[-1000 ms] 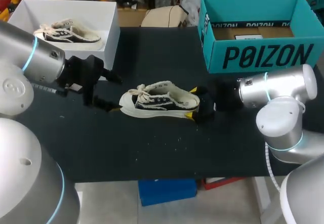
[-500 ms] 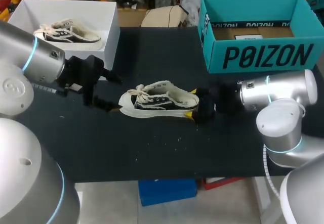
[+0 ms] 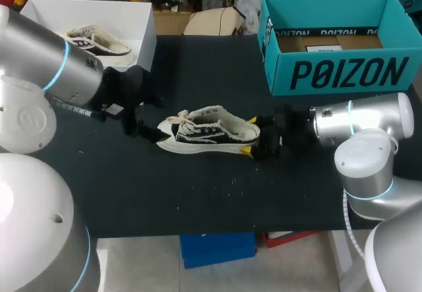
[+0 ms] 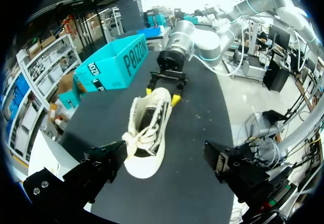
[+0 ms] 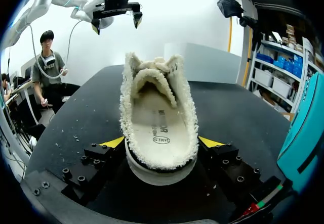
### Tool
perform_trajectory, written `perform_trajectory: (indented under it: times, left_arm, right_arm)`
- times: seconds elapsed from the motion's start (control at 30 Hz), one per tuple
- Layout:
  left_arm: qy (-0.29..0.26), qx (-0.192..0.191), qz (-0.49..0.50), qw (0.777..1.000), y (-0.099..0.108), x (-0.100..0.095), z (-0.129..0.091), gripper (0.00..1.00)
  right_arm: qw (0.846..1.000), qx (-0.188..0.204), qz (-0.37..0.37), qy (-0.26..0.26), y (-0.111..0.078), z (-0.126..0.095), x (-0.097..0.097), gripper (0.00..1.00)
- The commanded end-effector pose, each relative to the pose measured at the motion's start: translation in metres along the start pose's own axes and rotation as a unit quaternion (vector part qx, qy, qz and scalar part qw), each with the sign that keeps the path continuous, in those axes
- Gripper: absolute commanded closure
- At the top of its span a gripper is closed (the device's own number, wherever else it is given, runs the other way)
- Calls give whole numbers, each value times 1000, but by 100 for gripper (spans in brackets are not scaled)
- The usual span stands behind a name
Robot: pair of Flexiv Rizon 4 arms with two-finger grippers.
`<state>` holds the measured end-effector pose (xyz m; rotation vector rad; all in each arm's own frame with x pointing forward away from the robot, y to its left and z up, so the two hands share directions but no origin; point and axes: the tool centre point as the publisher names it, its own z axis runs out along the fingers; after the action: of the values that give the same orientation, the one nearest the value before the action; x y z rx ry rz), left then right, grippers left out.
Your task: Take the shoe out of the shoebox, open the shoe tongue, remove and reinsert the insole, then place the shoe into the shoebox
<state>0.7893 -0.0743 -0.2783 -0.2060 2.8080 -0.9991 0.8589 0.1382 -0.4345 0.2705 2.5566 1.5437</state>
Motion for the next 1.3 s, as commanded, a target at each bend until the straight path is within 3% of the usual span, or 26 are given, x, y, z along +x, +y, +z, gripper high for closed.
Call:
perform_trajectory:
  times: [0.03,0.53,0.57,0.67,0.73,0.77,0.87,0.9,1.3]
  left_arm:
    - [-35,-137,-60,988,-21,12,4,0]
    - [-24,-141,-59,988,-23,14,6,0]
    - [-15,-150,-91,984,-25,10,10,0]
    - [-17,-243,-239,940,-33,-2,31,0]
    - [-29,-312,-321,894,-34,-6,45,0]
    - [-20,-308,-361,880,-35,-7,48,0]
    - [-32,-355,-444,822,-38,-9,56,0]
    - [-35,-369,-442,817,-42,-8,59,0]
    - [-35,-369,-442,817,-42,-8,59,0]
  right_arm:
    - [1000,0,0,-1,0,1,1,100]
    - [1000,0,0,-1,0,1,1,100]
    - [1000,0,0,-1,0,1,1,100]
    - [1000,0,0,-1,0,1,1,100]
    - [1000,0,0,-1,0,1,1,100]
    - [1000,0,0,-1,0,1,1,100]
    - [1000,0,0,-1,0,1,1,100]
    - [1000,0,0,-1,0,1,1,100]
    - [1000,0,0,-1,0,1,1,100]
